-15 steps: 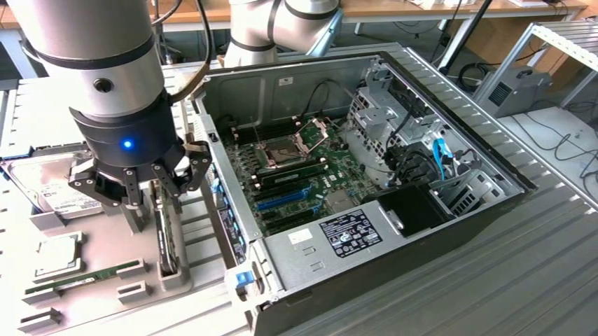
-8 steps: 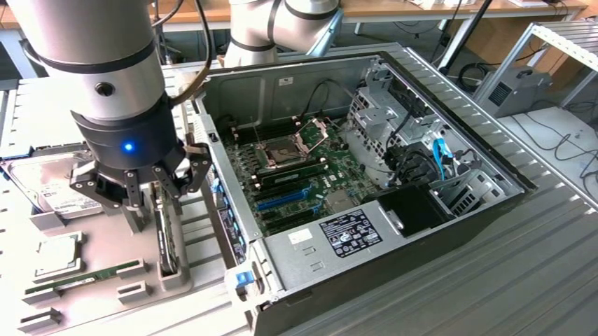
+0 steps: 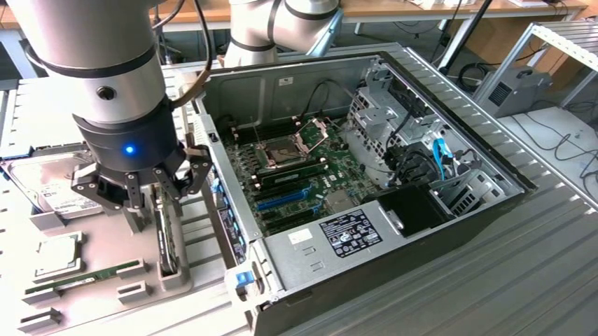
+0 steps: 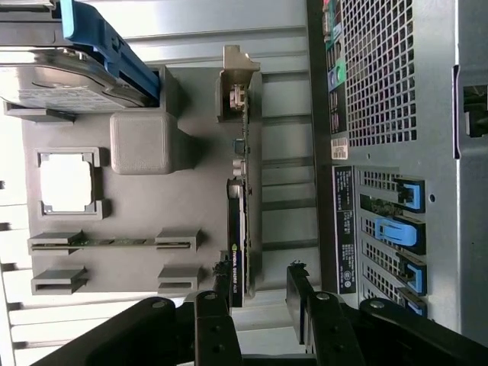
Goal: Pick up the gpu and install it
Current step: 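Pick up the gpu and move the gpu toward the slot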
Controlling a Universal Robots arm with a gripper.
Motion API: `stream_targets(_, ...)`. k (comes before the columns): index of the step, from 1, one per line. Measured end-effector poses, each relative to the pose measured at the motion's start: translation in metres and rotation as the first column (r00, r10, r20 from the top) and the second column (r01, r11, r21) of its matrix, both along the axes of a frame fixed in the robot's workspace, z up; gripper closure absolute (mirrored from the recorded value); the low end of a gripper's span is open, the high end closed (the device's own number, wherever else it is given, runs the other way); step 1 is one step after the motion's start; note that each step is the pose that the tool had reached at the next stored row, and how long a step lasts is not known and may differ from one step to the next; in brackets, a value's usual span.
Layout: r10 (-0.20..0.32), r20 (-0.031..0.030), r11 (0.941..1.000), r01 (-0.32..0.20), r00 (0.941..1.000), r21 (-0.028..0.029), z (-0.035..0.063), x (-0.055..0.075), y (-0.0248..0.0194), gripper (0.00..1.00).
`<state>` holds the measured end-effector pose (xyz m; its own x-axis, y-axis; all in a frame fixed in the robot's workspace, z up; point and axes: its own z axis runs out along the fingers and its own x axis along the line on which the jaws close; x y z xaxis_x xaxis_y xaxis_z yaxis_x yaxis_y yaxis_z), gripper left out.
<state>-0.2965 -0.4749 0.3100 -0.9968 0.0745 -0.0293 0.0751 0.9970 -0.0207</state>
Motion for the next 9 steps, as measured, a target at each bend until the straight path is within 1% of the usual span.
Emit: stream_targets(9, 0.000, 0.0001, 1.0000, 0.000, 1.0000, 0.0000, -0.0047, 0.0000, 0.0000, 0.58)
